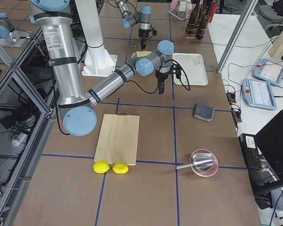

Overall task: Make sandwich and place on tray
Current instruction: 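Carry the plate with the left gripper onto the white tray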

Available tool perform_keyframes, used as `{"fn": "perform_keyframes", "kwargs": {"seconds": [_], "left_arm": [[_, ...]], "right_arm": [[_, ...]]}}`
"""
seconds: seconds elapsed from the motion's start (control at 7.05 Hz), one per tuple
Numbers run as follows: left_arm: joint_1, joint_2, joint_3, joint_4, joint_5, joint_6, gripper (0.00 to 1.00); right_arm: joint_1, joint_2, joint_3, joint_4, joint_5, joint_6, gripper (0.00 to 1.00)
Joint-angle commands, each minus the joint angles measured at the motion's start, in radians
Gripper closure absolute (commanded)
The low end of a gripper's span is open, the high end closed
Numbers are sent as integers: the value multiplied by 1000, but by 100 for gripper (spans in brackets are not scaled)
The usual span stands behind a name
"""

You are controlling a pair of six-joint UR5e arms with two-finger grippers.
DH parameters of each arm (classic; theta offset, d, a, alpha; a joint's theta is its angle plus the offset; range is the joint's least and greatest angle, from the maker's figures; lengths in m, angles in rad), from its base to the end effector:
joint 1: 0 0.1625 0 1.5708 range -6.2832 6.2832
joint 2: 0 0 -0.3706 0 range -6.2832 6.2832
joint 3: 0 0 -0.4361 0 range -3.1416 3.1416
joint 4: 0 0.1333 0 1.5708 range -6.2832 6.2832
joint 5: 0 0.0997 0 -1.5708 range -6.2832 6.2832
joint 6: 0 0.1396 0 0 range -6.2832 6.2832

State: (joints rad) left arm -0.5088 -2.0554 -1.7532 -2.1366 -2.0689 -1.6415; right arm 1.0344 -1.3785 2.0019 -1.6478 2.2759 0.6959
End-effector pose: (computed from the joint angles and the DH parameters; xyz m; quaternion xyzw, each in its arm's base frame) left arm 0.5475 -0.3816 0.1672 -0.0746 0.5906 -0.0894 0.7985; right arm -0.2521 -0.5078 0.3107 0.0145 -0.4177 -0.0209 0.9082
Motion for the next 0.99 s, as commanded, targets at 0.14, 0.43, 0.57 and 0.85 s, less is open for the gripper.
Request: {"fn": "perform_keyframes", "kwargs": {"seconds": [0.14,0.43,0.57,0.85], "left_arm": [[-106,-41,110,-112,-13,-281,100],[-148,-121,242,-164,107,-482,100],[-161,-162,306,-169,189,-512,100],[-178,-280,482,-187,292,-546,100]], "right_arm": [[44,-56,3,-6,-1,-128,0],[58,-62,-3,-6,-1,-147,0],[58,-59,-3,-6,-1,-147,0],[58,-53,-17,-4,-3,-147,0]]}}
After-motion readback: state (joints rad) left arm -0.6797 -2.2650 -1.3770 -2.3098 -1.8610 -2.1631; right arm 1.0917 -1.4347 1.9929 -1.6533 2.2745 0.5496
